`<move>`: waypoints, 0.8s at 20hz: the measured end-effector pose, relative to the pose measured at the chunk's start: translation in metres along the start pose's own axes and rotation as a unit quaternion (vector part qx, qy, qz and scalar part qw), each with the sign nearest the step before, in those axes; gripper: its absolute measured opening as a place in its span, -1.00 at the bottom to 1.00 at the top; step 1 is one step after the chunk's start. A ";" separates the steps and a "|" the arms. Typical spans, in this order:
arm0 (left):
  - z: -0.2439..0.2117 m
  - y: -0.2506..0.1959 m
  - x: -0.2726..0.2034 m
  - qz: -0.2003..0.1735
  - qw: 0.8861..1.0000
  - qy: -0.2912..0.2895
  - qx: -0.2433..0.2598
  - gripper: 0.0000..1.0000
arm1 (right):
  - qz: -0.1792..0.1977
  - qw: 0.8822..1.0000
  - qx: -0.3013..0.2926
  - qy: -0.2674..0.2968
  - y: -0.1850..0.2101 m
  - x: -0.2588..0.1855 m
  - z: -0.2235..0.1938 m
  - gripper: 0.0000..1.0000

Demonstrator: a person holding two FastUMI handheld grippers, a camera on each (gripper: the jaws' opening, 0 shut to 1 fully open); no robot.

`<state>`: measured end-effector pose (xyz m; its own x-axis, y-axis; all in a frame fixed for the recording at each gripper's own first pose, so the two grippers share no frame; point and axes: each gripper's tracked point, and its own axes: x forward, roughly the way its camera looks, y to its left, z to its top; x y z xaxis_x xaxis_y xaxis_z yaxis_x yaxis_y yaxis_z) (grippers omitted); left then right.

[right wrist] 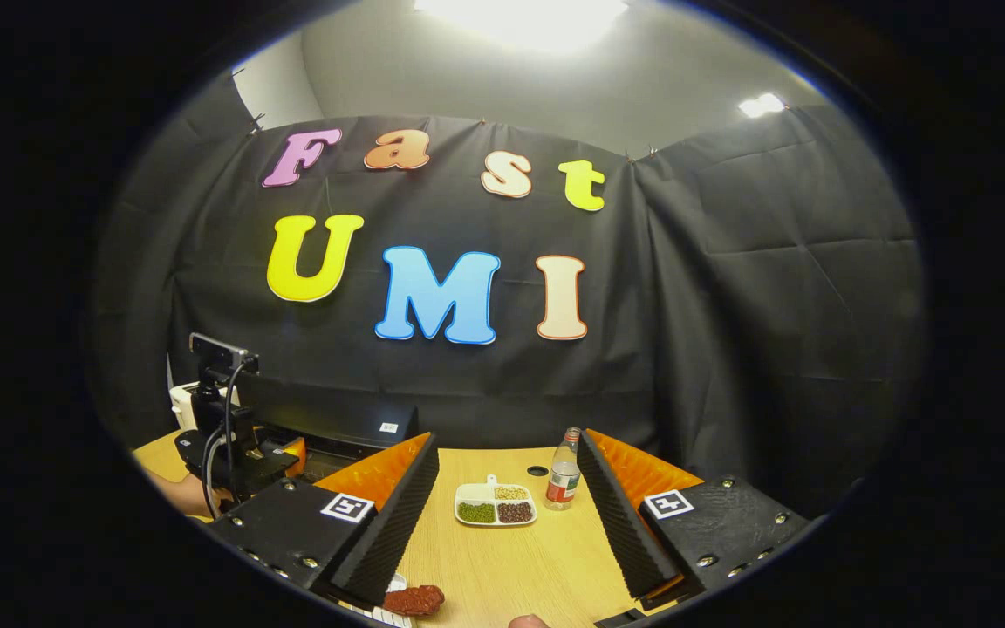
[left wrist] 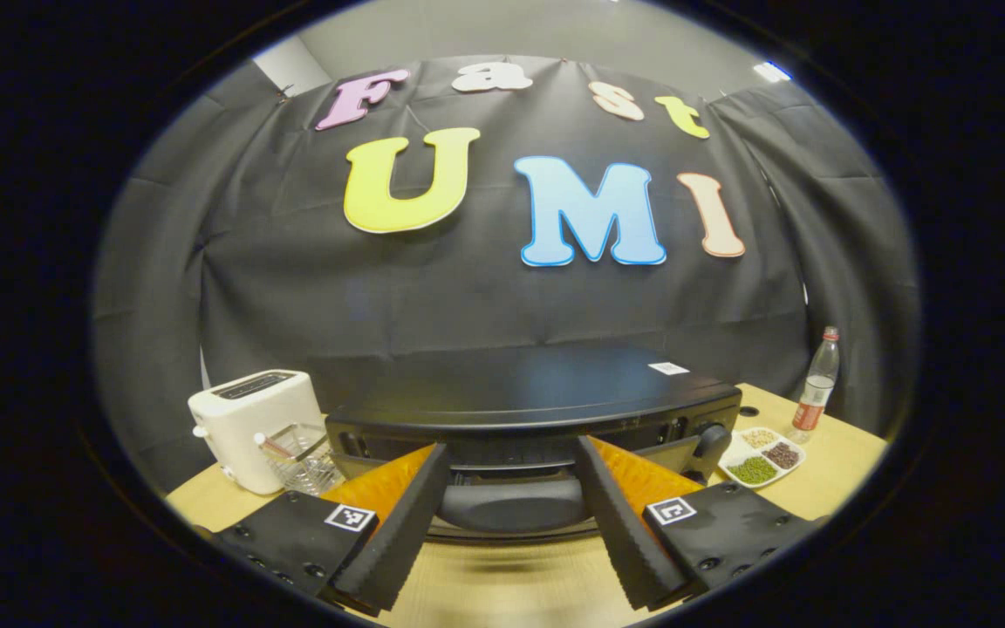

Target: Open the electric oven with the left hand, put the food in, and close the electric oven.

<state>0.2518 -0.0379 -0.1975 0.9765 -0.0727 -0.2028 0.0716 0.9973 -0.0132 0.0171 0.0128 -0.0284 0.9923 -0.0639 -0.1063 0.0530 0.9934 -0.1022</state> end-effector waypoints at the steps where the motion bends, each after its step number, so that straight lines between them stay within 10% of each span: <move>1: -0.002 -0.001 -0.005 0.001 1.000 0.001 0.000 1.00 | 0.002 1.000 0.001 0.000 0.000 0.000 0.000 0.94; 16: -0.045 -0.007 -0.061 0.014 0.999 0.028 0.014 1.00 | 0.046 0.999 0.007 0.013 -0.003 -0.008 -0.007 0.94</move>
<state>0.1824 -0.0399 -0.2291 0.9653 -0.0433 -0.2577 0.0503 0.9985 0.0205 0.0082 0.0096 -0.0342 0.9899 0.0256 -0.1397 -0.0367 0.9963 -0.0775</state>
